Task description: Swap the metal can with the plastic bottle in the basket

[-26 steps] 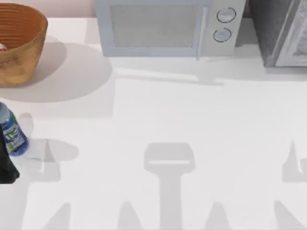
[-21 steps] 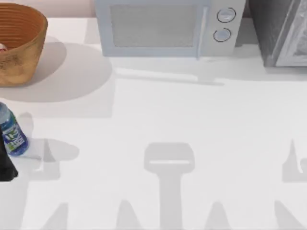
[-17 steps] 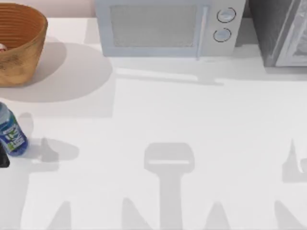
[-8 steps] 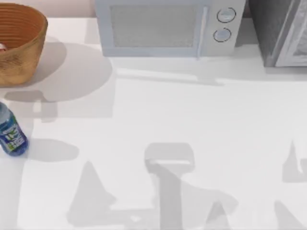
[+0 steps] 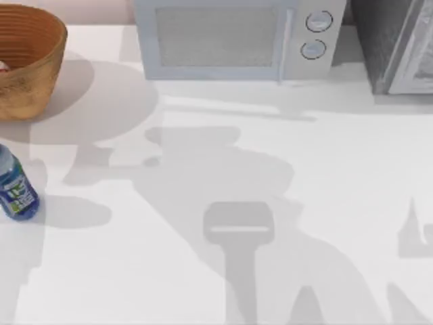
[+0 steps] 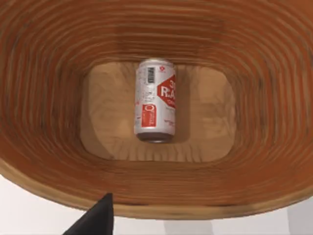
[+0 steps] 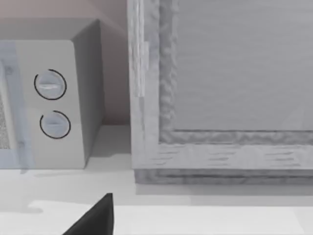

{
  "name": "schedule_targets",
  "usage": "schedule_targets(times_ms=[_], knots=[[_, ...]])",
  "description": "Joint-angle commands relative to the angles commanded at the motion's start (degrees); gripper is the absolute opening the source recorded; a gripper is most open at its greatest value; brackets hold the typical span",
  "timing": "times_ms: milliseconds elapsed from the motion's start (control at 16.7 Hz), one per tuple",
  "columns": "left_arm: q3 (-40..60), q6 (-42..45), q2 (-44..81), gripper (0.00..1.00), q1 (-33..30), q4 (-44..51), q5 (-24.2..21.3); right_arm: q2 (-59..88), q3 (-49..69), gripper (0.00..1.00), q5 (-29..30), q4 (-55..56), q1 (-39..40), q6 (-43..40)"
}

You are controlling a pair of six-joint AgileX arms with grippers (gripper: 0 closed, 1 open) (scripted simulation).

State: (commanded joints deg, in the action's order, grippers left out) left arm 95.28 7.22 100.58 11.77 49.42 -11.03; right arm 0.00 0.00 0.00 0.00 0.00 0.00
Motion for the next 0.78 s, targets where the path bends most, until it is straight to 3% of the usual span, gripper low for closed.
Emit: schedule_targets(times_ms=[420,780], knots=[[30.1,3.3,32.2,1.00,1.9,14.3,-5.0,0.0,0.0,1.00,0.0,0.0,0.0,0.0],[41.5,4.8,44.3,1.00,2.5,19.6,-7.0,0.0,0.0,1.00,0.0,0.0,0.0,0.0]])
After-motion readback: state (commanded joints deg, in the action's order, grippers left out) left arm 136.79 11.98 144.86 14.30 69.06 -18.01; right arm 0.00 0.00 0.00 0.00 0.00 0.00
